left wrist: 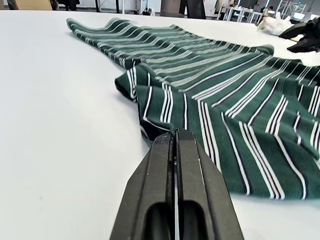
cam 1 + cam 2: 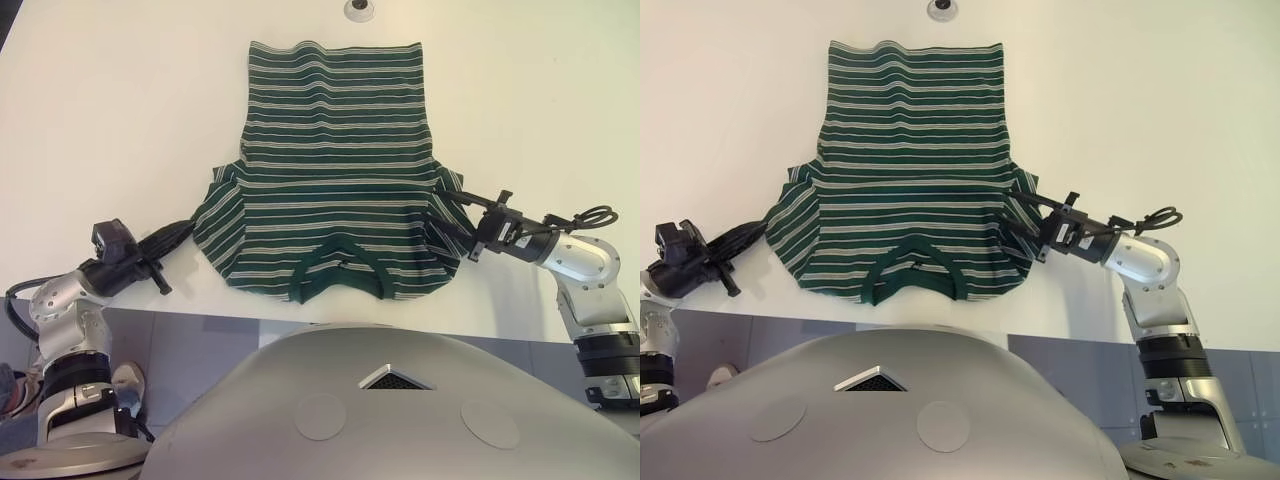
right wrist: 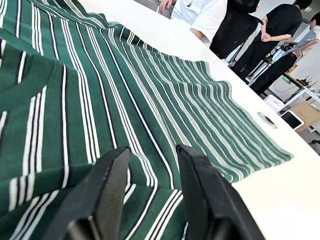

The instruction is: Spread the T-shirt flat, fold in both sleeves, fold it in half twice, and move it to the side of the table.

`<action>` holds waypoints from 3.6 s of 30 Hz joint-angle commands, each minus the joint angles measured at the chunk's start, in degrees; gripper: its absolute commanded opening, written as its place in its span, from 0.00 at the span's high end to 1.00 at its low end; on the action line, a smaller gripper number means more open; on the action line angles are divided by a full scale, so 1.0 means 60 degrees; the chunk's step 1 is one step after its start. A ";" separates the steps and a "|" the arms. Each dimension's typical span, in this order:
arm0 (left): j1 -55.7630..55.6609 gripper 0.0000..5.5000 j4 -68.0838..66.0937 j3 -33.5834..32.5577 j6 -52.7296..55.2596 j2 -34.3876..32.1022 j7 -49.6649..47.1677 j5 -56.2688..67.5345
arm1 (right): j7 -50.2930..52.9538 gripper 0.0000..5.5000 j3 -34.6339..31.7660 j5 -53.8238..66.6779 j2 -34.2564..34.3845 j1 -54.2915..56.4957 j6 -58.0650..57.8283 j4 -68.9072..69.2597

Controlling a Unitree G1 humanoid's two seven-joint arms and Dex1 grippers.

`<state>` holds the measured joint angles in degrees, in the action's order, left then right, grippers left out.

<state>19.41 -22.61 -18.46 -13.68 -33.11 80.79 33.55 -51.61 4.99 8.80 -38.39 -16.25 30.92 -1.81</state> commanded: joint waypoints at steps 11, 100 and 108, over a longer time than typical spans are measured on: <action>0.0748 1.00 0.4260 0.0084 0.1818 0.0956 -0.1608 0.1171 | -0.0037 0.68 0.0024 -0.0020 0.0032 0.0071 0.0496 -0.0443; 0.0575 0.51 0.3770 0.3662 -0.1802 0.1292 -0.3689 -0.1707 | 0.0769 0.48 -0.1946 -0.2064 -0.1719 -0.2042 0.0048 0.0187; 0.0619 0.51 0.3736 0.3691 -0.1841 0.1358 -0.3720 -0.1737 | 0.1046 0.48 -0.1886 -0.2403 -0.2056 -0.2150 0.0102 -0.0633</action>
<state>23.01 -0.28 4.03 -24.39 -24.86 58.34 23.05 -44.85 -6.96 -2.68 -49.51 -27.76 32.96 -3.42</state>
